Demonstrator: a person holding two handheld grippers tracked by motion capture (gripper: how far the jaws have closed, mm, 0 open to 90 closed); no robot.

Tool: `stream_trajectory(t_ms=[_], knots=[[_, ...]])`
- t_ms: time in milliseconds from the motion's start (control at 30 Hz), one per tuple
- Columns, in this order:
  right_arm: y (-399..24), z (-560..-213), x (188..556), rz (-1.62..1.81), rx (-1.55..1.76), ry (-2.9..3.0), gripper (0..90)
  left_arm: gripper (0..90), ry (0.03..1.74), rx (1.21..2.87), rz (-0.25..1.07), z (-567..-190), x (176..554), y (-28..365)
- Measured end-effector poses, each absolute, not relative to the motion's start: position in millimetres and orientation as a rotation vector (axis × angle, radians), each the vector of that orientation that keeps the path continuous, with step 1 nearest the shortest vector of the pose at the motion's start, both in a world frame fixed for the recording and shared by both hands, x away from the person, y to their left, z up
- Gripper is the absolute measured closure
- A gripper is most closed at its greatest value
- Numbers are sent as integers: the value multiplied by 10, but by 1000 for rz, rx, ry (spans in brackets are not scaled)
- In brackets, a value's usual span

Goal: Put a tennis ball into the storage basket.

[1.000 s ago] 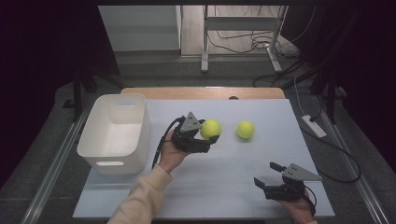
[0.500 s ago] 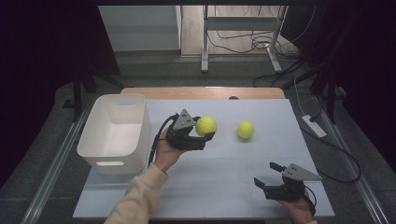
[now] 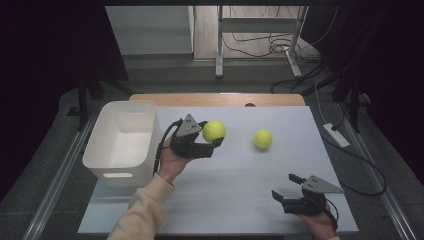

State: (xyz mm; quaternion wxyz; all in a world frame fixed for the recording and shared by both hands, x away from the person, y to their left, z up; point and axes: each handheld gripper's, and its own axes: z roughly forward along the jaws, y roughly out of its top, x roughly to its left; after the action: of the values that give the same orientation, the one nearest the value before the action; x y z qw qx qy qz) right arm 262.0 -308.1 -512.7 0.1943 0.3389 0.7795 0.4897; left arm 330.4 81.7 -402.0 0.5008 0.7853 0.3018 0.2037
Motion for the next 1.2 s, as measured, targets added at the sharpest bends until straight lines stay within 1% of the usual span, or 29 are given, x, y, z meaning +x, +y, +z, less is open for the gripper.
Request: stream_trajectory(t_ms=[1200], knots=[[-3081,-5123,2616,1374,954,2180,103,271,770,1856,564,-3840,3296,1131]])
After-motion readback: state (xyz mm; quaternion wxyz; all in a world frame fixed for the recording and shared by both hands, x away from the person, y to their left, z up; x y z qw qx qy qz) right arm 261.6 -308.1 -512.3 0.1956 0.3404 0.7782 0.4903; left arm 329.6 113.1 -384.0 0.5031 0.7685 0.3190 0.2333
